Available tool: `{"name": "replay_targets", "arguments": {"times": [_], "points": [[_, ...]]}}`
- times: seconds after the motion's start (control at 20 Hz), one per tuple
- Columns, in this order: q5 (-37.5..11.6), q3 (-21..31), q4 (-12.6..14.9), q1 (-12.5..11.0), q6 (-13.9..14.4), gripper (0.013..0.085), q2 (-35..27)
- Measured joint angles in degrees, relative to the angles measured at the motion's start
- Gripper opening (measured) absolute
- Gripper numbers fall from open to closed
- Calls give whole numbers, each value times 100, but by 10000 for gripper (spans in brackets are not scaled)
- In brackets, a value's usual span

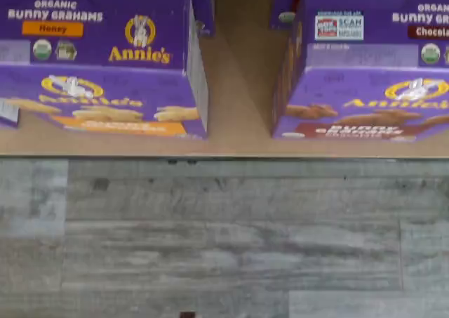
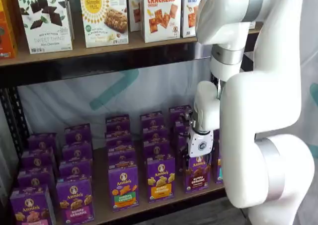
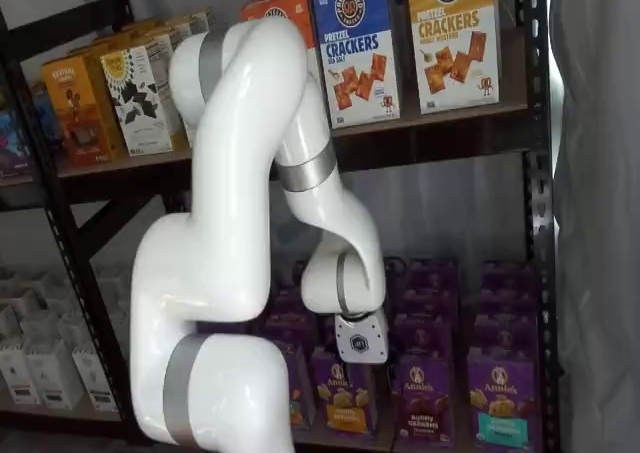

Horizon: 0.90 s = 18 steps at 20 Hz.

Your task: Pick up the purple box with a brown patch in the center, on the bottom shelf, the fifth box from the left

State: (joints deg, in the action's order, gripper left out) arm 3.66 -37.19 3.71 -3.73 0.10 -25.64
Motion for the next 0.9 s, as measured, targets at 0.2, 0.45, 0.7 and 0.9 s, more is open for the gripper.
{"name": "replay_targets", "arguments": {"times": [0.2,0.45,0.7,0.9], "points": [[84,-331,355,-50,305,850,-241],[124,-757,394,-75,318,850,-606],[315,-1216,511,-155,354,850,-915],[398,-1546,110,-206,-90,850,-1114]]}}
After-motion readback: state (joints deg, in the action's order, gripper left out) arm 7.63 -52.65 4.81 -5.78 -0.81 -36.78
